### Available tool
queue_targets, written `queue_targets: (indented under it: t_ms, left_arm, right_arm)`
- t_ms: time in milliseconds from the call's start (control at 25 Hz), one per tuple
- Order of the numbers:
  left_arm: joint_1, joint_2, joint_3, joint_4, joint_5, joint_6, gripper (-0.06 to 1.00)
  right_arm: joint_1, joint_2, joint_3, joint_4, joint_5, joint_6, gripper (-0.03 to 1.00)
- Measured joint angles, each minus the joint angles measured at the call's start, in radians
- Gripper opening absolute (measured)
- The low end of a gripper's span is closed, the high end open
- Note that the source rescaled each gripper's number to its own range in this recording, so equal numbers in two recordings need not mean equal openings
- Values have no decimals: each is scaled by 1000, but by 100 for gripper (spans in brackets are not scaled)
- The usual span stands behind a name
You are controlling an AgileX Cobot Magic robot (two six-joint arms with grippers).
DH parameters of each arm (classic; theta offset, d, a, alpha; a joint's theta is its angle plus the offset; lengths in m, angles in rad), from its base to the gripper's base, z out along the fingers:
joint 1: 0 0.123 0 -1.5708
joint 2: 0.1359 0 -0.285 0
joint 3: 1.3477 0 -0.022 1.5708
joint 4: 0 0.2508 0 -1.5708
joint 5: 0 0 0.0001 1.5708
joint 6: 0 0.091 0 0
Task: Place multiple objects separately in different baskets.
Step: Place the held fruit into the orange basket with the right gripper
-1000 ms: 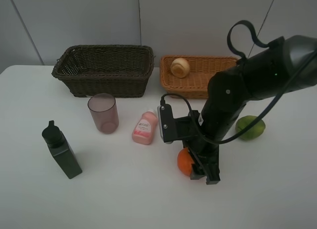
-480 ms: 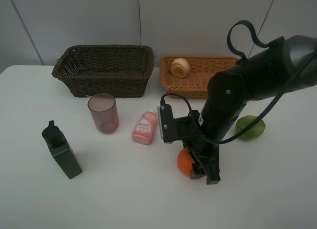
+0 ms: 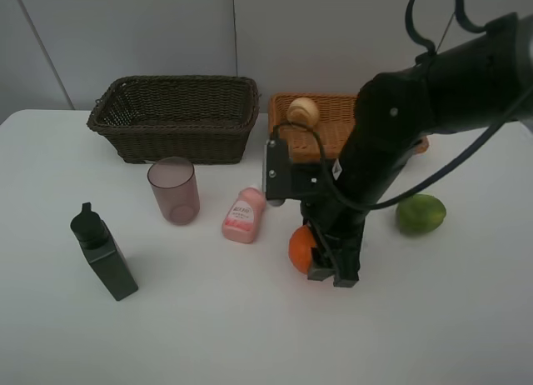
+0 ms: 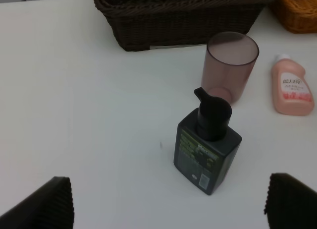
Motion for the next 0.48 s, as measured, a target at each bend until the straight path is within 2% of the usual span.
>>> queue_targets:
  t_ms: [280,480]
  left_arm:
    - [0,0,0,0,0,0,100]
    - [0,0,0,0,0,0,100]
  right_arm:
    - [-6,-10,-186,30,110,316,35]
    - [-46,-9,-313,-9,172,564,35]
